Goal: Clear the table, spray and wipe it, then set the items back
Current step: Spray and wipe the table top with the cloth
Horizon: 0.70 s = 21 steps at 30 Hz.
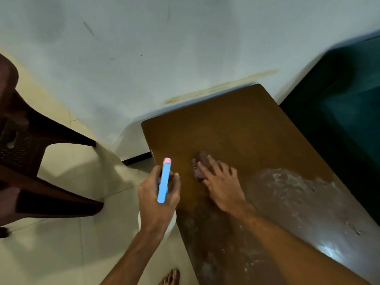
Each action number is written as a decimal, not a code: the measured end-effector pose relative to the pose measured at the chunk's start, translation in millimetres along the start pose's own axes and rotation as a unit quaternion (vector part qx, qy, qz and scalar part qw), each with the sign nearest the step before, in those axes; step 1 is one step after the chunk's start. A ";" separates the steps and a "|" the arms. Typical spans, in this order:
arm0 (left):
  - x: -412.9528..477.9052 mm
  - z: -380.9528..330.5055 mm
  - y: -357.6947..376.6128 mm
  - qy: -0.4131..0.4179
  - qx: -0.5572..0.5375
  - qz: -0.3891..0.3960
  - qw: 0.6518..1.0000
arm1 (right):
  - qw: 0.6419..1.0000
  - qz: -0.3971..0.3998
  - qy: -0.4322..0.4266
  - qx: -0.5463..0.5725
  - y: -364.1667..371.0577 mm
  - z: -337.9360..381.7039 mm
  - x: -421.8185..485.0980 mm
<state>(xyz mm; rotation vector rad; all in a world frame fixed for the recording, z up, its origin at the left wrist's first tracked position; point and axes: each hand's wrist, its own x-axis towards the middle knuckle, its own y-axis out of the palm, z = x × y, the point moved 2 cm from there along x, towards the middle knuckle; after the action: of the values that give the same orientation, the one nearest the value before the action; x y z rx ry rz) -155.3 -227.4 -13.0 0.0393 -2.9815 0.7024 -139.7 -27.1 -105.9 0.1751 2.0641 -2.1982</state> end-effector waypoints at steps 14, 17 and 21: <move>-60.2 -12.4 85.3 -0.077 0.033 0.164 0.983 | 0.947 0.039 0.314 0.051 -9.0 -172.7 -66.7; -61.5 -15.6 84.1 -0.066 0.021 0.125 0.990 | 0.957 0.036 0.281 0.056 -10.5 -143.3 -58.1; -51.2 -19.7 66.7 -0.045 0.007 0.075 0.996 | 0.986 0.037 0.149 0.062 -10.3 -73.8 -40.2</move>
<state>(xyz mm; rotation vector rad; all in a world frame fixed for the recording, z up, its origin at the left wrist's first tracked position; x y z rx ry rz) -105.8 -158.6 -29.3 -0.1569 -3.0909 0.7561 -101.7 47.5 -93.7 0.6170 2.0185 -2.3769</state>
